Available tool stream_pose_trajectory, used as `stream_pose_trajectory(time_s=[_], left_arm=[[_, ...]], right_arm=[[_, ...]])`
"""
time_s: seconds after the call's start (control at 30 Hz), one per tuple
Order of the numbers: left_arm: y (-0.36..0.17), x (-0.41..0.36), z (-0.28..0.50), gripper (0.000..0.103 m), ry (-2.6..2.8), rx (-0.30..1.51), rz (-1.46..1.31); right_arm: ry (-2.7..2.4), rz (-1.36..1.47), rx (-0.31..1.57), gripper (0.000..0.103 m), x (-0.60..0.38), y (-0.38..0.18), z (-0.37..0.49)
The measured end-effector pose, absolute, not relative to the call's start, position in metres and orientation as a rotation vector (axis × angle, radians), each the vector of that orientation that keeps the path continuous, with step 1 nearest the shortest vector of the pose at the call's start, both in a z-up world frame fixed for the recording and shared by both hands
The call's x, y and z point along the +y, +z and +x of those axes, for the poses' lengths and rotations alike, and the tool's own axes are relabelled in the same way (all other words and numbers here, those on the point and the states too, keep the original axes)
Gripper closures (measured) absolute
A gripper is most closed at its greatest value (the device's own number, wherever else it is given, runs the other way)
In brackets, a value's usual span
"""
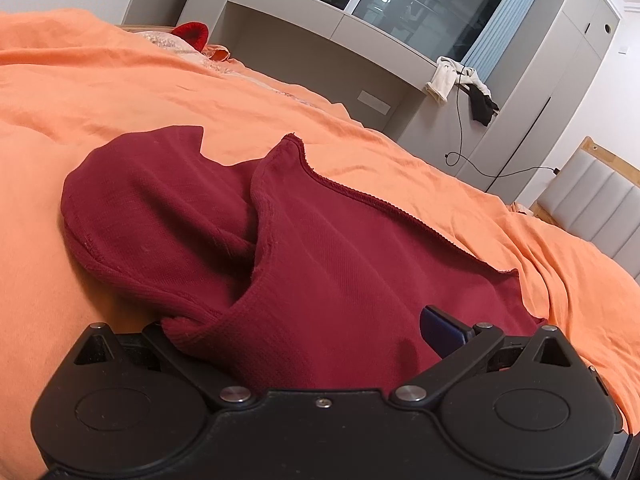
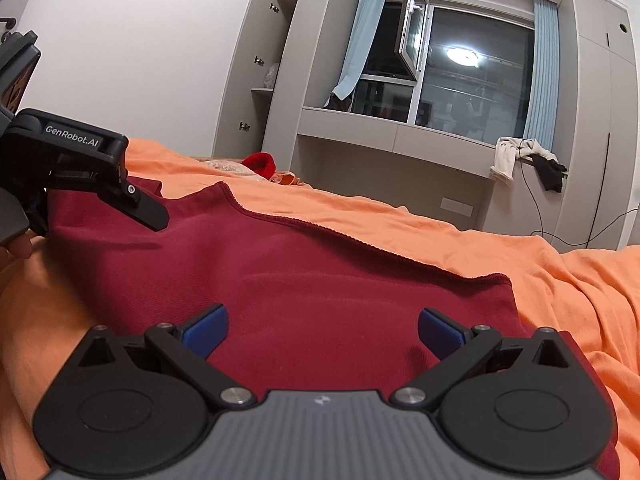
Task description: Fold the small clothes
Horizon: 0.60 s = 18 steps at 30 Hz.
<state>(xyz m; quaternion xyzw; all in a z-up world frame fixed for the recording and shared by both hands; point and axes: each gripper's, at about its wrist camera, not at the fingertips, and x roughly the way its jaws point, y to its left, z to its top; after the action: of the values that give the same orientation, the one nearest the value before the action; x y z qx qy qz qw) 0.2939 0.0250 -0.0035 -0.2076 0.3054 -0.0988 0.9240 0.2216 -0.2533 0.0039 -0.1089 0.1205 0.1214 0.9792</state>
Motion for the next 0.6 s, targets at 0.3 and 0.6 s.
stream_pose_trajectory(time_s=[0.3, 0.6], left_arm=[[-0.0034, 0.0251, 0.2937, 0.001, -0.204, 0.627, -0.431], [-0.0011, 0.0339, 0.2903, 0.001, -0.173, 0.595, -0.490]], right_arm=[[0.245, -0.215, 0.241, 0.000, -0.2540, 0.0027, 0.2211], [0.244, -0.213, 0.242, 0.000, -0.2537, 0.0026, 0.2210]])
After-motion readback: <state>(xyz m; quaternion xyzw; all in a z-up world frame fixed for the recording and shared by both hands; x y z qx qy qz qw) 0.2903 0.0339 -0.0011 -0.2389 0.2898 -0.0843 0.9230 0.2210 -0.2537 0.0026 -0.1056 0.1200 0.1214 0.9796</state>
